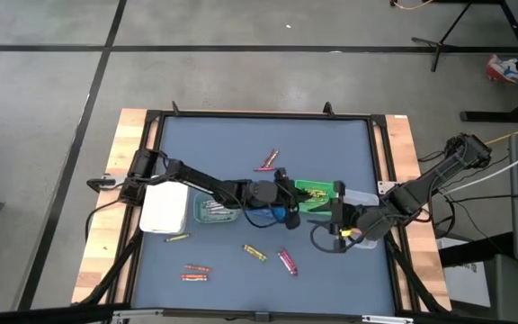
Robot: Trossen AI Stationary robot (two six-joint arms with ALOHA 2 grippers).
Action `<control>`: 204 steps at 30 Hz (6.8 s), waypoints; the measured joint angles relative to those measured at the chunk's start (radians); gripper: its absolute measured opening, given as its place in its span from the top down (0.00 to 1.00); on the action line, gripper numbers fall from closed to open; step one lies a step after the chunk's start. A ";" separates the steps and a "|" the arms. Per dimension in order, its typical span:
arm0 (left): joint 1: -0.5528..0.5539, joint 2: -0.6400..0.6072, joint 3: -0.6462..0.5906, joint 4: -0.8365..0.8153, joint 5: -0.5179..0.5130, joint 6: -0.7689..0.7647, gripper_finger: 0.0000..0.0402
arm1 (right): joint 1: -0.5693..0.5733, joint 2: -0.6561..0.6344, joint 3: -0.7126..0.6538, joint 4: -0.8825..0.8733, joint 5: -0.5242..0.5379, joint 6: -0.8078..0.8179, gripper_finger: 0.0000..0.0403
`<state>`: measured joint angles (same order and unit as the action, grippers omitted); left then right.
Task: Sort crayons
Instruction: Put the green crayon into the green bin, then put the red crayon into the blue bin
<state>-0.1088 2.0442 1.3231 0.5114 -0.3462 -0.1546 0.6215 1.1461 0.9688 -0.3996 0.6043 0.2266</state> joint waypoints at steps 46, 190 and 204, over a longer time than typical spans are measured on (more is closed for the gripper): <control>0.053 0.175 0.005 0.256 0.019 -0.001 0.73 | 0.000 0.001 0.000 0.007 0.066 -0.001 0.71; 0.106 -0.211 0.008 -0.916 0.339 -0.303 1.00 | 0.000 0.002 -0.002 -0.106 0.189 -0.012 0.71; -0.015 -0.211 0.008 -0.931 0.129 -0.304 0.89 | -0.161 0.002 -0.002 -0.067 0.109 -0.077 0.71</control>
<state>-0.1238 1.8336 1.3315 -0.4193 -0.2168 -0.4583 0.4601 1.1481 0.9672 -0.4667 0.7132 0.1493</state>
